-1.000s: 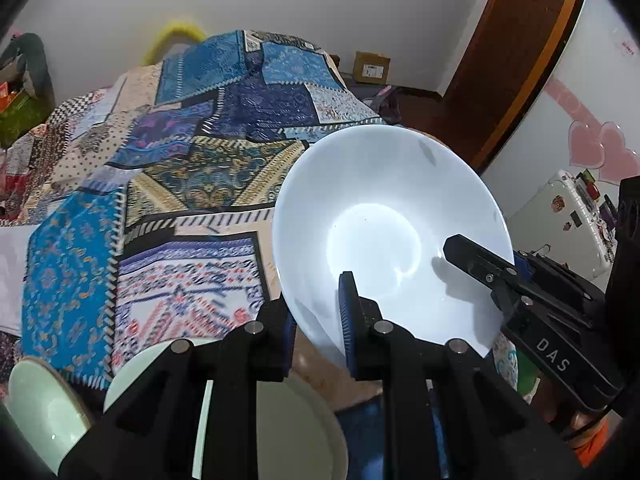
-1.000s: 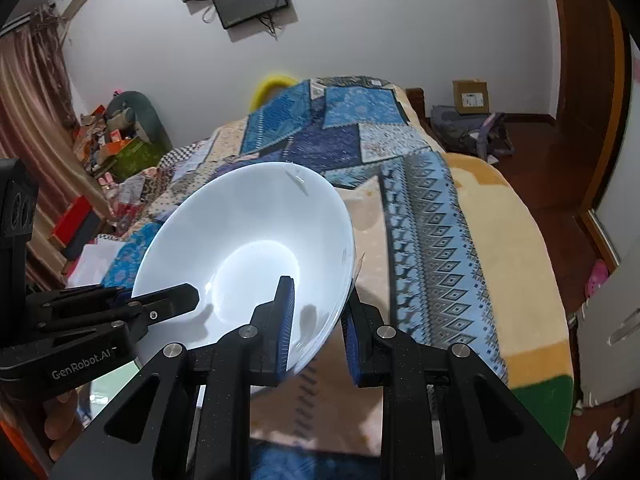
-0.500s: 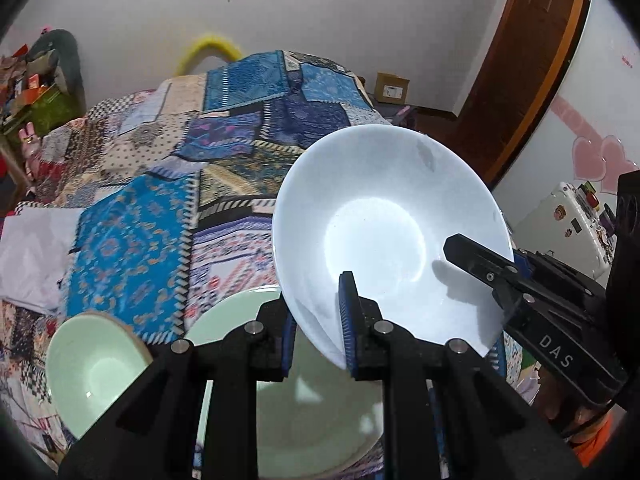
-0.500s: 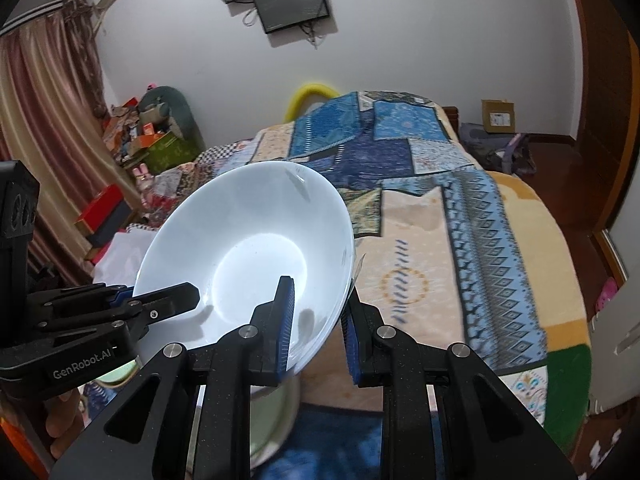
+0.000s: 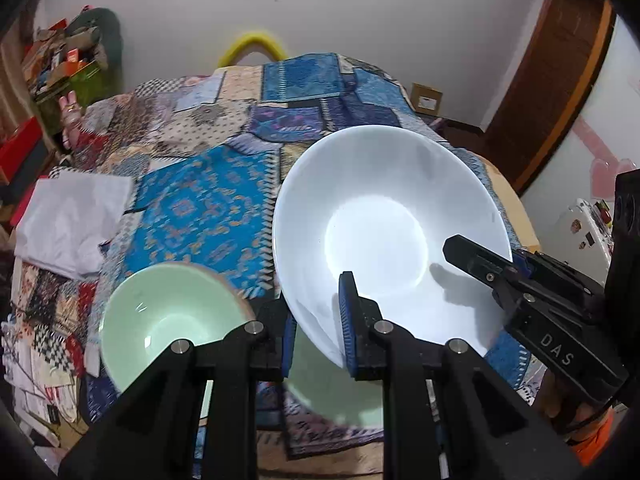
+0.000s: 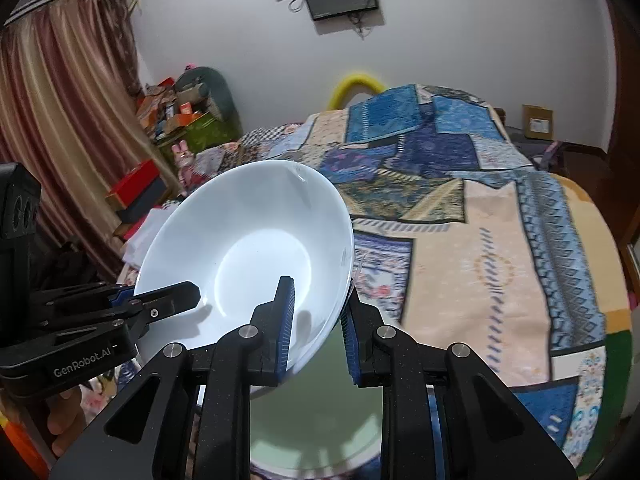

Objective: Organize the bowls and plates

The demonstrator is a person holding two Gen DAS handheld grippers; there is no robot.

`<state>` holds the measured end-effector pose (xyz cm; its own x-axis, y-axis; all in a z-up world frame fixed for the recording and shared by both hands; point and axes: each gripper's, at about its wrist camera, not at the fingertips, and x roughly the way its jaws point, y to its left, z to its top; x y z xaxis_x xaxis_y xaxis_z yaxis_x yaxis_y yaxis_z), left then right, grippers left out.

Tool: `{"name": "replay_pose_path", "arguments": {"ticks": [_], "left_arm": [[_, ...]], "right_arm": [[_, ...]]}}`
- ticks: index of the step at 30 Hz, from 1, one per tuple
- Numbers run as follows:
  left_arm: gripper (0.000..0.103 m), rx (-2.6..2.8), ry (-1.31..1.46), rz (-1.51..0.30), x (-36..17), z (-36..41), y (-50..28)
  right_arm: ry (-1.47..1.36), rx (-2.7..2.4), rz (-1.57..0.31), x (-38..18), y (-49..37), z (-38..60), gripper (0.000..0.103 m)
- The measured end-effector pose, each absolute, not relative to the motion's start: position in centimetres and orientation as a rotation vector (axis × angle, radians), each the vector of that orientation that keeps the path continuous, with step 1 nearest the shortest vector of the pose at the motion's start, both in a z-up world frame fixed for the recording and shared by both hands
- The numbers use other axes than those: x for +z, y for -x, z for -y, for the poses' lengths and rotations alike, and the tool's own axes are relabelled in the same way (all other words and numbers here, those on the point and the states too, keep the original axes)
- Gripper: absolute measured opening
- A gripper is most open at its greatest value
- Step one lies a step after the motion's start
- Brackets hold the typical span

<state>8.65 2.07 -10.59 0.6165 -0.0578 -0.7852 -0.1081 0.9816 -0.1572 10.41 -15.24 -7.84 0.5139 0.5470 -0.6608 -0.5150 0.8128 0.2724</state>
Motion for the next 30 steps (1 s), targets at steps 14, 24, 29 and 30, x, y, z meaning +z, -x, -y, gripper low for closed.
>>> {"name": "replay_pose_path", "arguments": {"ticks": [14,24,29,30], "left_arm": [[0.019,0.110,0.239,-0.921,-12.2,-8.1,-5.0],[0.019,0.154,0.260,-0.951,-14.1,-10.6,-3.6],[0.019,0.169,0.276,-0.963,-15.0,-11.8,-3.3],[0.019,0.171,0.278,-0.966,-15.2,-11.9,-3.2]], "right_arm": [[-0.003,0.735,-0.845,-9.1,-8.4,9.7,0.021],[0.020,0.781,-0.894,-10.7,-7.5,6.6,0.021],[0.030,0.795,-0.915,-11.4,-7.1,5.4,0.021],[0.032,0.796,-0.918,-11.4,-7.1,5.2,0.021]]}}
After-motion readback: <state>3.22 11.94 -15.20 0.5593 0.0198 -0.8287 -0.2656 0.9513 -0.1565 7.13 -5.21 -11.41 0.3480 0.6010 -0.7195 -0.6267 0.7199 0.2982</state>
